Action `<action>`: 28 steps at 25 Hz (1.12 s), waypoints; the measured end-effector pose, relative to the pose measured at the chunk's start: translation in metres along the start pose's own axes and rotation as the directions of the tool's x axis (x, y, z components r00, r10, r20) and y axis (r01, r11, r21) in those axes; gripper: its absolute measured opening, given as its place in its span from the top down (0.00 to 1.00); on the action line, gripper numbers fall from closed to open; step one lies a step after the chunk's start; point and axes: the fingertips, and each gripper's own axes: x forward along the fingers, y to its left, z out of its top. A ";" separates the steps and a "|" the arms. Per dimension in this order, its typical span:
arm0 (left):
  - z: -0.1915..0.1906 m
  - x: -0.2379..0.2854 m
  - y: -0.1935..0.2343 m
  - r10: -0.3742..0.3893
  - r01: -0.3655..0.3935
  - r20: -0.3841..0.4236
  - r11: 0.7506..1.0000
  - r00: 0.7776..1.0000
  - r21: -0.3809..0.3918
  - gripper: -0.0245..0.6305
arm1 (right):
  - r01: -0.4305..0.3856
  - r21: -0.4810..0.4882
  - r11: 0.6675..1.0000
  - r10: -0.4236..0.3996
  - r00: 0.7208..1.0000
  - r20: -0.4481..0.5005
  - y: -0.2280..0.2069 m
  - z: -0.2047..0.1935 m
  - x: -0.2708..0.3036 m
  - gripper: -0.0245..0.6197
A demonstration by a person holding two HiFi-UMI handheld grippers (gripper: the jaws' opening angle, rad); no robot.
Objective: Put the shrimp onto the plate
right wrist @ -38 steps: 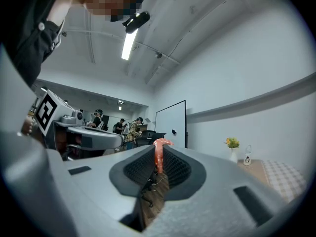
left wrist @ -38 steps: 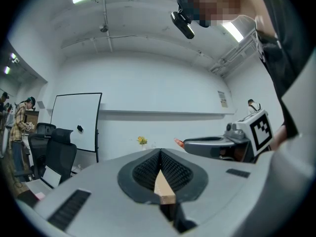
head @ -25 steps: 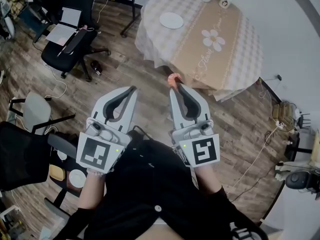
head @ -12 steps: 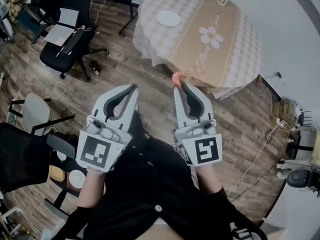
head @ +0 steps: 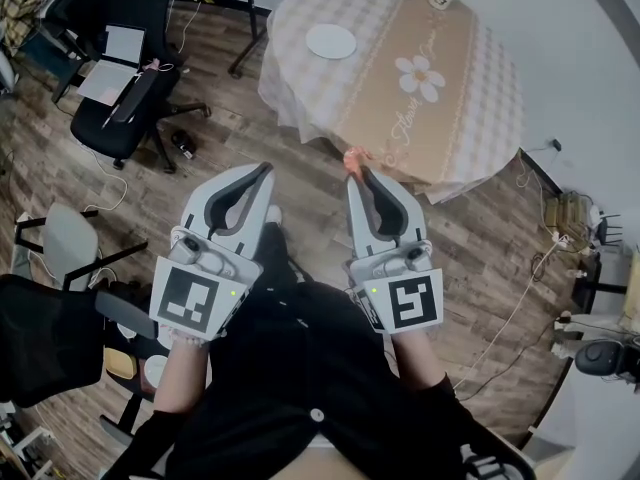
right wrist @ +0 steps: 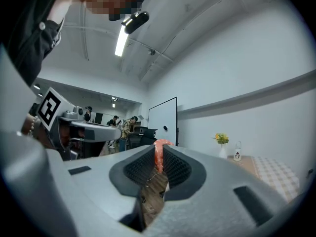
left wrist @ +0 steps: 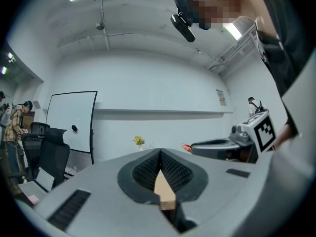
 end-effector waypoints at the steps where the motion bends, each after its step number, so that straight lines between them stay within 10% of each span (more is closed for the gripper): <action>1: 0.001 0.006 0.004 -0.004 0.004 0.001 1.000 1.000 0.001 0.96 | 0.002 -0.001 1.000 -0.002 1.000 0.000 -0.003 0.000 0.006 0.90; 28: 0.005 0.146 0.176 -0.091 0.091 -0.005 0.996 0.996 0.002 0.96 | 0.081 -0.044 0.996 -0.082 0.996 -0.022 -0.063 0.007 0.214 0.90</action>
